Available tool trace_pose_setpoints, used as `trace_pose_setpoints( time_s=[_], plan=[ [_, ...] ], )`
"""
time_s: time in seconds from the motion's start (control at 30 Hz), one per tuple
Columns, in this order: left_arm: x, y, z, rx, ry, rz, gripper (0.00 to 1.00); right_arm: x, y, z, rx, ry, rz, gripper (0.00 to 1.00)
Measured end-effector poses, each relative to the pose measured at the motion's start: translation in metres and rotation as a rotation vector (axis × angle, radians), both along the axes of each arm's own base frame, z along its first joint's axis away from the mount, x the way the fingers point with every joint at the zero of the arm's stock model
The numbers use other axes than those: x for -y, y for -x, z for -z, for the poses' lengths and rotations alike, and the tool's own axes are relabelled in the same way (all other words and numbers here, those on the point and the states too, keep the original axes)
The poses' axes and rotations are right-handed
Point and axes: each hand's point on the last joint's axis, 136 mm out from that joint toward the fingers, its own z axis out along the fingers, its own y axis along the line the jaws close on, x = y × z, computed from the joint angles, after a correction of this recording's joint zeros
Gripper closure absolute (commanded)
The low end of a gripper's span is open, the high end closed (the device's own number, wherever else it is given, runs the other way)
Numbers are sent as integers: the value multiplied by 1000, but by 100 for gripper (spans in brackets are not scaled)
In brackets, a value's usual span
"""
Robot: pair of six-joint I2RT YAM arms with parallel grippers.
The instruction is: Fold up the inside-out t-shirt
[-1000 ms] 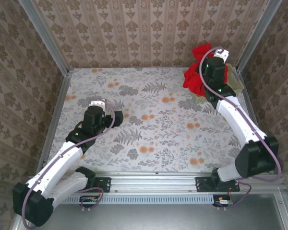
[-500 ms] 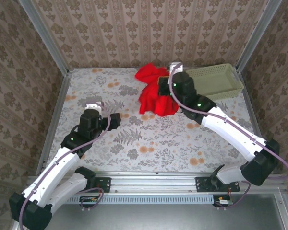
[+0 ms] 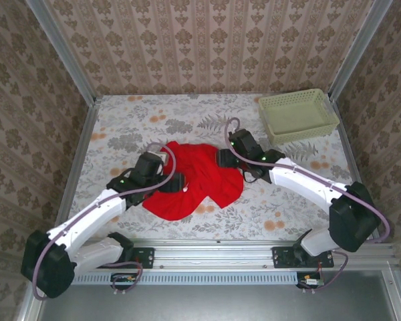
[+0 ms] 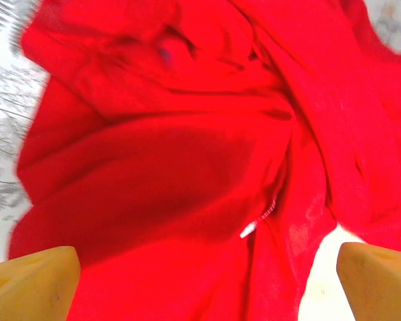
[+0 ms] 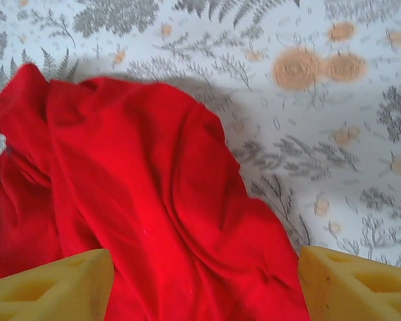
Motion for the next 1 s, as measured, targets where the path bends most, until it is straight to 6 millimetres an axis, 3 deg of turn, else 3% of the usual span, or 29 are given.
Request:
trace_pose_setpoints(
  time_s=[0.07, 0.27, 0.4, 0.57, 0.7, 0.83, 0.93, 1.0],
  plan=[
    [6, 5, 10, -26, -31, 22, 2, 1, 10, 9, -25, -12, -13, 26],
    [3, 7, 40, -101, -102, -8, 6, -10, 47, 59, -150, -26, -65, 26],
    [2, 7, 56, -140, -129, -24, 12, -30, 60, 86, -210, -20, -108, 28],
    [4, 4, 75, -186, -142, -42, 22, -58, 74, 109, -267, 4, -167, 39],
    [6, 1, 89, -216, -148, -45, 31, -67, 71, 117, -279, 22, -159, 59],
    [5, -2, 97, -234, -148, -57, 53, -59, 66, 120, -266, 60, -117, 88],
    [2, -8, 95, -232, -136, -74, 70, -49, 64, 117, -249, 97, -89, 99],
    [-3, -12, 94, -230, -133, -89, 81, -40, 62, 106, -226, 102, -71, 100]
  ],
)
